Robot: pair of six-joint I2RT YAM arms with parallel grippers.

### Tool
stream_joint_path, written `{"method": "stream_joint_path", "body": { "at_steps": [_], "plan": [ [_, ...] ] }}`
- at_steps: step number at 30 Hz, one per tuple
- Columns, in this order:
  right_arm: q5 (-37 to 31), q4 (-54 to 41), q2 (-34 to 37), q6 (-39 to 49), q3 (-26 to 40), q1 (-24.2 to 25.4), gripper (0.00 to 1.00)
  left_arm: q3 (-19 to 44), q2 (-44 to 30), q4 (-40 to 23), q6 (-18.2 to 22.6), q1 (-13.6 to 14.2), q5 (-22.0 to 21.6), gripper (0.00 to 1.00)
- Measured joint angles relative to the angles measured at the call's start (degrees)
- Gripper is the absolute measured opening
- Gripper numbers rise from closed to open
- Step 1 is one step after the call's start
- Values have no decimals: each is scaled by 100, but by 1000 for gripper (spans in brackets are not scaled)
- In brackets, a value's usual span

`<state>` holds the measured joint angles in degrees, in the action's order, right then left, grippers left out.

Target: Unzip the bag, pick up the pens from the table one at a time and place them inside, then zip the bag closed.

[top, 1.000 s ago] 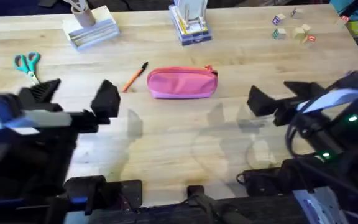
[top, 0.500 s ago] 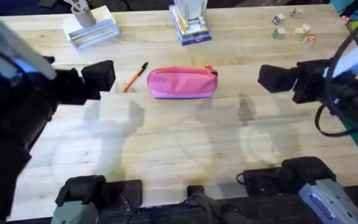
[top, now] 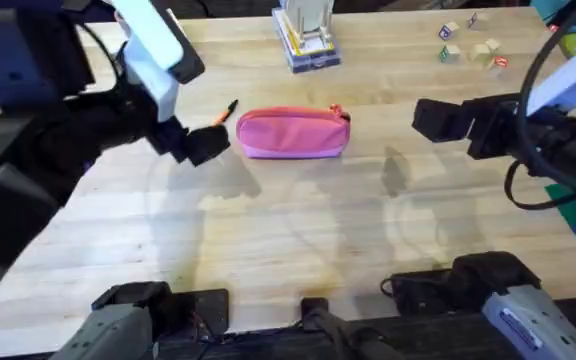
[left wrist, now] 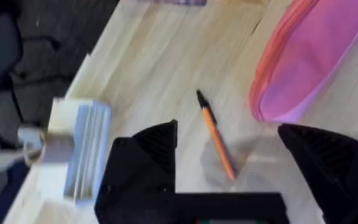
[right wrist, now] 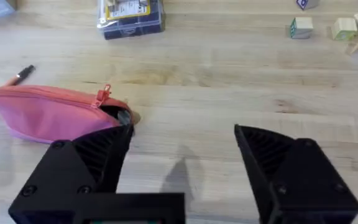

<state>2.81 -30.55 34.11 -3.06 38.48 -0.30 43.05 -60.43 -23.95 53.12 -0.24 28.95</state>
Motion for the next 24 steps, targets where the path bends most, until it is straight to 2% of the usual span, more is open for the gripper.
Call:
{"method": "stream_joint_path", "body": {
  "at_steps": [4,8,9,11,24],
  "plan": [
    [2,-1,0,-2,0,0,998,0,-649,740,262,-2,748,991],
    [0,-2,0,-2,0,0,998,0,-1286,1282,354,-2,1448,991],
    [2,-7,0,-2,0,0,998,0,-1738,1531,357,-2,1822,991],
    [0,-7,0,-2,0,0,998,0,-2057,1588,357,-2,2066,991],
    [2,-9,0,-2,0,0,998,0,-2765,1649,328,1,2809,992]
  ]
}}
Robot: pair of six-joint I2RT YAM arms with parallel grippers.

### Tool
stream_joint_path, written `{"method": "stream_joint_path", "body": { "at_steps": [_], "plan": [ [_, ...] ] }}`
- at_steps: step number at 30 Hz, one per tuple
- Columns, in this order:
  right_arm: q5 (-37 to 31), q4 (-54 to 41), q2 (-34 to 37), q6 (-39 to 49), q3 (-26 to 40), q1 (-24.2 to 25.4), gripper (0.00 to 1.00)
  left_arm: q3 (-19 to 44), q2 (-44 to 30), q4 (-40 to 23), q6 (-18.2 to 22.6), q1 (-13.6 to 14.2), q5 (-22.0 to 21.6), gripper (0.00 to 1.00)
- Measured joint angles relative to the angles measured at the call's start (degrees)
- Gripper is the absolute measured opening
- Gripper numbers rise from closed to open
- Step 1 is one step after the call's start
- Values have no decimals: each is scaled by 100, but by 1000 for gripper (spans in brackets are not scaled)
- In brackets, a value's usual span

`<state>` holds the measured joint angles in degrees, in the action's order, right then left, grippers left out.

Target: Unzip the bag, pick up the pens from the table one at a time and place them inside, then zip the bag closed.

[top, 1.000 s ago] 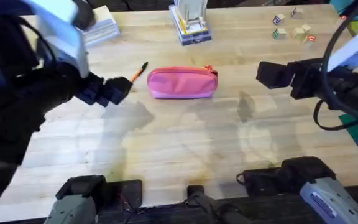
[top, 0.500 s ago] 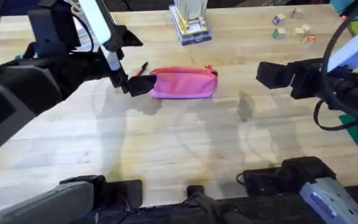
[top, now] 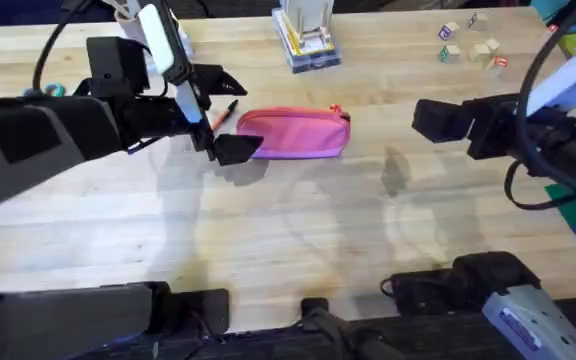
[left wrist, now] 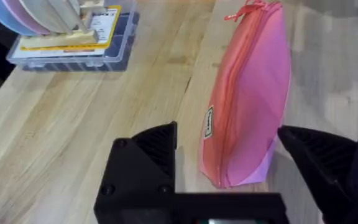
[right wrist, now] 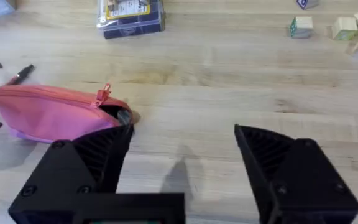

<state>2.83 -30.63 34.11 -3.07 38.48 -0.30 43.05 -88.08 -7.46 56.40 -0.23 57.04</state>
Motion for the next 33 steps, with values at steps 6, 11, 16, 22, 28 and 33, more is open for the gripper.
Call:
{"method": "stream_joint_path", "body": {
  "at_steps": [6,11,16,22,28,33],
  "plan": [
    [-2,0,0,-2,0,0,998,0,-176,0,0,0,94,993],
    [1,0,0,-17,0,0,998,0,-242,2,2,0,151,994],
    [1,0,0,-17,0,0,998,0,-242,0,0,0,221,994],
    [1,0,0,-21,0,0,998,0,-240,-5,-29,0,320,491],
    [1,0,0,-801,0,0,998,0,-242,-20,-20,0,316,45],
    [99,15,0,-1060,0,0,998,0,-242,-22,-20,0,316,45]
  ]
}}
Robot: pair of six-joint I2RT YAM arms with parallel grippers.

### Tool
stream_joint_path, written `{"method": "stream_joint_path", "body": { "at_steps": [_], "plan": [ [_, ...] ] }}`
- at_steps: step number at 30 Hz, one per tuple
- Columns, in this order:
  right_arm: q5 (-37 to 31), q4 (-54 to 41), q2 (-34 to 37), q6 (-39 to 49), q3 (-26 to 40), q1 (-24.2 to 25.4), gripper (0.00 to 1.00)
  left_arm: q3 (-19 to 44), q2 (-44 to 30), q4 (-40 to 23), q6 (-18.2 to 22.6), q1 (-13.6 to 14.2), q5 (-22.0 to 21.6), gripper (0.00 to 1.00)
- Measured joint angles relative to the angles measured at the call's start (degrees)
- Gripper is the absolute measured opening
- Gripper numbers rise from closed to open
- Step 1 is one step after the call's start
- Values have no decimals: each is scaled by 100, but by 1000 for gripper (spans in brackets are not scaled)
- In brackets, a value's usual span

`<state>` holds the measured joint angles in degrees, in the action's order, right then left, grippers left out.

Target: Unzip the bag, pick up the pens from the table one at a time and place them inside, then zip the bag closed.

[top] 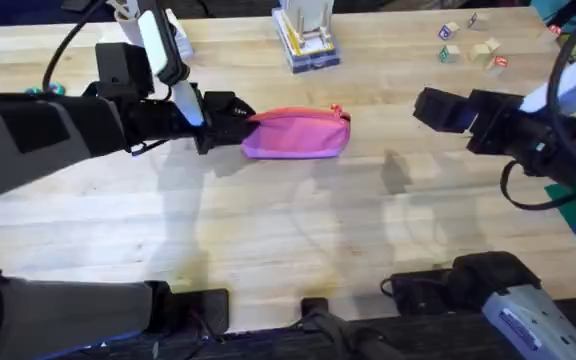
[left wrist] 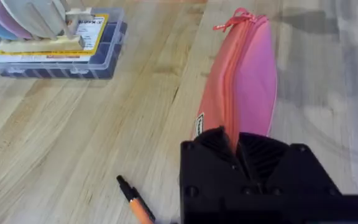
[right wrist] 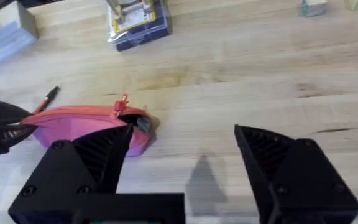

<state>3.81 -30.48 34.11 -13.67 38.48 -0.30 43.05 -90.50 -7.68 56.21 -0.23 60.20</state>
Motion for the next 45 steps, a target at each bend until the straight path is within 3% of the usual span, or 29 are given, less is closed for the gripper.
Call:
{"method": "stream_joint_path", "body": {
  "at_steps": [7,14,26,45],
  "plan": [
    [712,81,257,41,2,-2,998,0,0,0,0,0,0,45],
    [1274,597,1255,59,90,-321,998,0,0,0,0,0,0,45],
    [1493,1562,3384,80,889,-1023,998,0,0,0,0,0,0,43],
    [1701,2164,4716,-183,938,-1095,998,0,0,0,0,0,0,43]
  ]
}}
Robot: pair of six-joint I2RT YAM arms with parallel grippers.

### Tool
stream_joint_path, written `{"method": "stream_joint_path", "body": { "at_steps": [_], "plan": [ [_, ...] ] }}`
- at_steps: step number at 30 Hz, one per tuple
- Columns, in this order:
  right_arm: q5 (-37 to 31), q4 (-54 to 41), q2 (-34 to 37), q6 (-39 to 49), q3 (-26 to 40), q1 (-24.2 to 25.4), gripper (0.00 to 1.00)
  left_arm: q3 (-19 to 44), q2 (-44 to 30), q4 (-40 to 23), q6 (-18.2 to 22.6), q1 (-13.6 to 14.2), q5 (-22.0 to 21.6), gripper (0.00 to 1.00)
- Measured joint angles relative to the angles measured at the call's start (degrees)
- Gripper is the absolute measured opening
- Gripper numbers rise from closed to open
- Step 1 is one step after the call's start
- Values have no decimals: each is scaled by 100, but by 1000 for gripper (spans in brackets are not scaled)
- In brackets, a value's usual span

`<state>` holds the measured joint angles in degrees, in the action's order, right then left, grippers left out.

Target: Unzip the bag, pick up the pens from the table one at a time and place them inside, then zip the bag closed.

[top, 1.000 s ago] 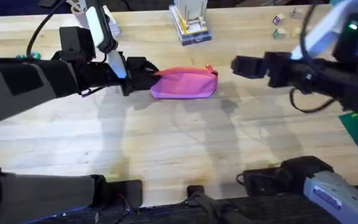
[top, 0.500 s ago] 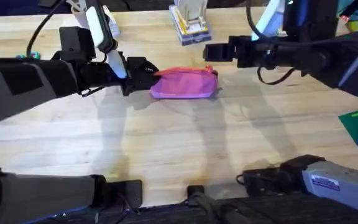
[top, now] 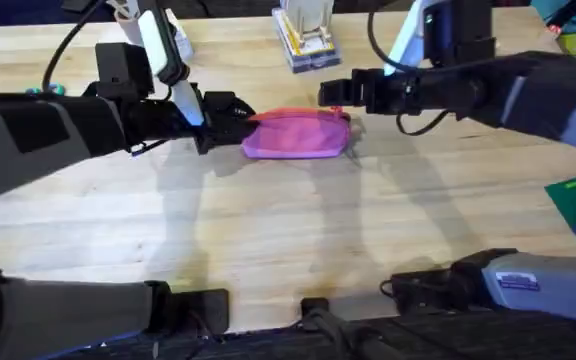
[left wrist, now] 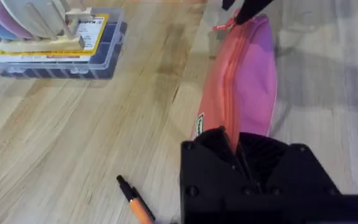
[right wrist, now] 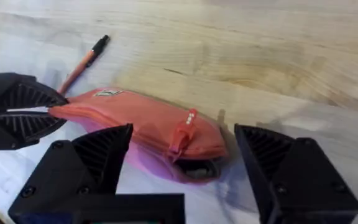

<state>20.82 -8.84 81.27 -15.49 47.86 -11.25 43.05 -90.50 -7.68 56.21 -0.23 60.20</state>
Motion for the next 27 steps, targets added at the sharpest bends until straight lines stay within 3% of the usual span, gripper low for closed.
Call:
{"method": "stream_joint_path", "body": {
  "at_steps": [5,12,15,18,20,27],
  "plan": [
    [-7,241,280,-36,0,-90,982,0,0,0,0,0,0,42],
    [-15,266,425,-77,0,-329,712,0,0,-2,0,0,2,42],
    [-1,285,425,-76,0,-343,511,0,0,-2,0,0,2,42],
    [72,298,425,-80,11,-374,189,0,0,-15,0,0,4,42],
    [136,306,425,-82,20,-396,37,0,0,-54,0,11,7,43],
    [129,280,349,-81,20,-398,31,0,1,-68,0,9,16,42]
  ]
}}
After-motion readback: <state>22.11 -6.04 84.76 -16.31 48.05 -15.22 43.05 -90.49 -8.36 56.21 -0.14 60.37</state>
